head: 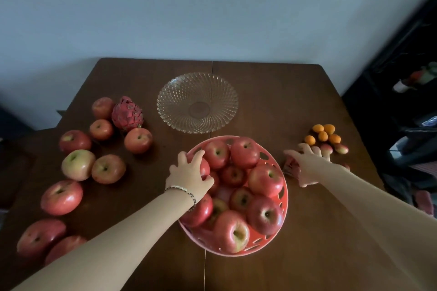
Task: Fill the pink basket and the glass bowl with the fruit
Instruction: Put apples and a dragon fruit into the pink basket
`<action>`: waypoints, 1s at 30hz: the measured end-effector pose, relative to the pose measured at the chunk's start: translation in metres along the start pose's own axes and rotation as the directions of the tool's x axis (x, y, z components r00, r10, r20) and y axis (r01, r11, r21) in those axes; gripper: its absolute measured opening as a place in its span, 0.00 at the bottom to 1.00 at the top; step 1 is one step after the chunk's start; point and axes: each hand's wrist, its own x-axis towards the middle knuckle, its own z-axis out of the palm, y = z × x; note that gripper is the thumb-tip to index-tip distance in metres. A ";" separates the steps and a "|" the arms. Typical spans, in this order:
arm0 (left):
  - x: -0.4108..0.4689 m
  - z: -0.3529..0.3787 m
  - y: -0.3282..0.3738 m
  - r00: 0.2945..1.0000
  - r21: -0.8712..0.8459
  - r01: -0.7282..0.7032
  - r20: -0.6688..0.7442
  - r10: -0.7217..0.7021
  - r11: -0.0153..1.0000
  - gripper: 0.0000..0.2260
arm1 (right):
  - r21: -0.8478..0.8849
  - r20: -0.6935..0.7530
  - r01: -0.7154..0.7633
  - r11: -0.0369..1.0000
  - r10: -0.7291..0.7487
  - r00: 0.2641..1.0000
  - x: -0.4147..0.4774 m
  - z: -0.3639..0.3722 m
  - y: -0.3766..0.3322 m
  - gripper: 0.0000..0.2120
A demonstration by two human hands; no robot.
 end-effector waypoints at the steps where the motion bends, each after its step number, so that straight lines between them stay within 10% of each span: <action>1: 0.000 0.000 0.000 1.000 -0.002 -0.005 -0.007 0.005 1.000 0.29 | -0.034 -0.016 -0.006 0.999 0.006 1.000 0.005 0.012 0.001 0.44; 6: -0.003 0.000 -0.006 0.999 -0.237 0.009 -0.036 -0.018 0.971 0.34 | 0.060 -0.235 0.001 0.998 0.013 0.972 0.013 0.029 0.004 0.36; 9: -0.008 0.001 -0.013 0.997 -0.327 -0.037 -0.079 0.012 0.944 0.32 | 0.461 -0.250 0.005 0.888 0.125 0.960 0.003 0.015 0.006 0.38; 17: -0.018 0.006 -0.022 0.991 -0.279 -0.125 -0.075 0.108 0.952 0.34 | 0.605 -0.674 0.606 0.517 -0.073 0.735 -0.088 -0.043 -0.067 0.35; 23: -0.017 -0.003 -0.026 0.989 -0.268 -0.140 0.012 0.149 0.953 0.34 | 0.301 -0.344 0.443 0.844 -0.337 0.876 -0.088 -0.009 -0.129 0.41; 30: -0.016 -0.011 -0.026 0.982 -0.276 -0.116 0.113 0.152 0.954 0.34 | 0.095 -0.318 0.374 0.923 -0.328 0.890 -0.082 -0.008 -0.148 0.42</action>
